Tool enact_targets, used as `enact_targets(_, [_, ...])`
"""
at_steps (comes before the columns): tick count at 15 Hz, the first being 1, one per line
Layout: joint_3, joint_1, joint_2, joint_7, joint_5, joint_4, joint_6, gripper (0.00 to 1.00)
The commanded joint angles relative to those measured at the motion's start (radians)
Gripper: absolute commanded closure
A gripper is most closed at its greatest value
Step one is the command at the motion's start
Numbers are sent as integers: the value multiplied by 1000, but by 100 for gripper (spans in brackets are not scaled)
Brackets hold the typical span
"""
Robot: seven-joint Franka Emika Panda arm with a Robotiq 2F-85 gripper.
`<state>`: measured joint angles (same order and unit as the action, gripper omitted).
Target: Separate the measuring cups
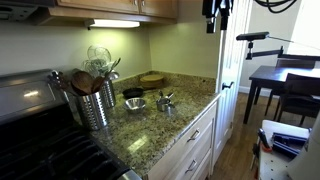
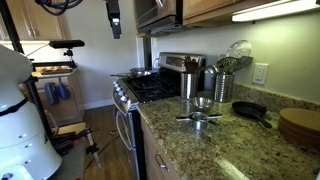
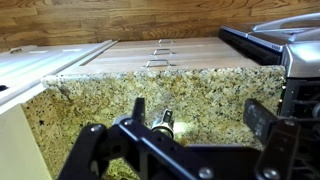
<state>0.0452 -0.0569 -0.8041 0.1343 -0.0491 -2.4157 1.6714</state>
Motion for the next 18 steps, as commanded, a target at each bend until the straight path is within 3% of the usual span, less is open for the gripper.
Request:
enact_targets(1, [4, 0, 31, 18, -3, -2, 20, 0])
enact_targets(6, [31, -37, 109, 119, -56, -14, 99, 0])
enact_targets(12, [70, -108, 225, 368, -124, -4, 183, 0])
enact_targets(18, [71, -123, 332, 498, -134, -34, 427, 0])
